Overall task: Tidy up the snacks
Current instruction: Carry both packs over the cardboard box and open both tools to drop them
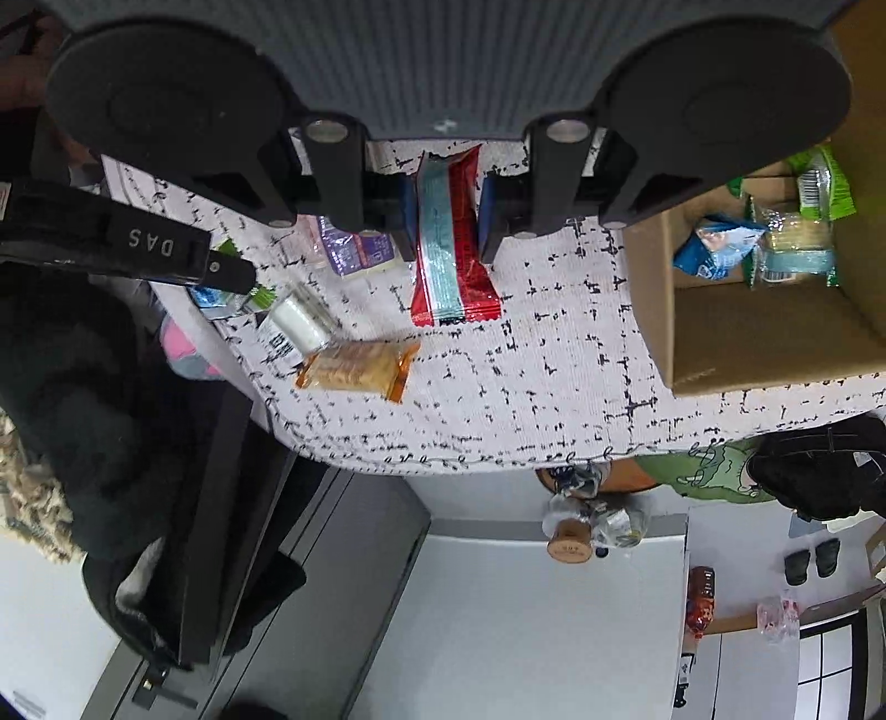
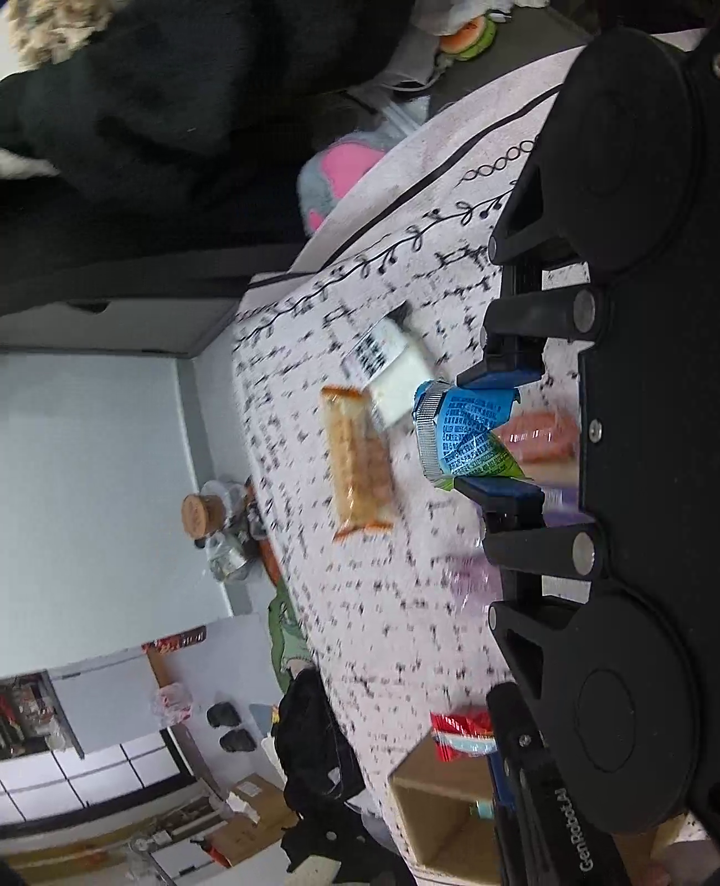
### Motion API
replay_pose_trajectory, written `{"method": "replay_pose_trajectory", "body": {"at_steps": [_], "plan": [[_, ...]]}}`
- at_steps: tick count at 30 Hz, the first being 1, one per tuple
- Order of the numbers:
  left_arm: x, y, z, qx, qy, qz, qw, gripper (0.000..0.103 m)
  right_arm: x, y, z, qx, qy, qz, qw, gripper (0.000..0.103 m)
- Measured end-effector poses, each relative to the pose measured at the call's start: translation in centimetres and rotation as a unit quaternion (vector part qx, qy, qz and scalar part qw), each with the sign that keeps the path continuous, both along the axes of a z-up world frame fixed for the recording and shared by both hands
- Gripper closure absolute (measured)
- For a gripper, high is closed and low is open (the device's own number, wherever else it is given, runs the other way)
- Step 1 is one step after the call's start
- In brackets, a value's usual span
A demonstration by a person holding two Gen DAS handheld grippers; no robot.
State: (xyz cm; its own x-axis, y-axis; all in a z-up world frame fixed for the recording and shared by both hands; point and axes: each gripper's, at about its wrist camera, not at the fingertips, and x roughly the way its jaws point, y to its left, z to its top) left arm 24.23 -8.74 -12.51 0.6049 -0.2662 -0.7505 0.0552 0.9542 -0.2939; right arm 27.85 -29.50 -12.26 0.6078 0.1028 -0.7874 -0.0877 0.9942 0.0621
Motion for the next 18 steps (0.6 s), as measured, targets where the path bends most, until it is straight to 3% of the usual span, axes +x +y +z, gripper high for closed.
{"method": "replay_pose_trajectory", "body": {"at_steps": [13, 18], "plan": [[-2.5, 3.5, 2.3, -0.003, -0.031, 0.023, 0.9992, 0.082, -2.0, 4.3, 2.6, 0.015, -0.029, 0.019, 0.999, 0.072], [-3.3, 5.3, 3.1, 0.0, -0.042, 0.041, 0.9983, 0.082, -2.4, 6.2, 3.2, 0.044, -0.022, 0.031, 0.998, 0.072]]}}
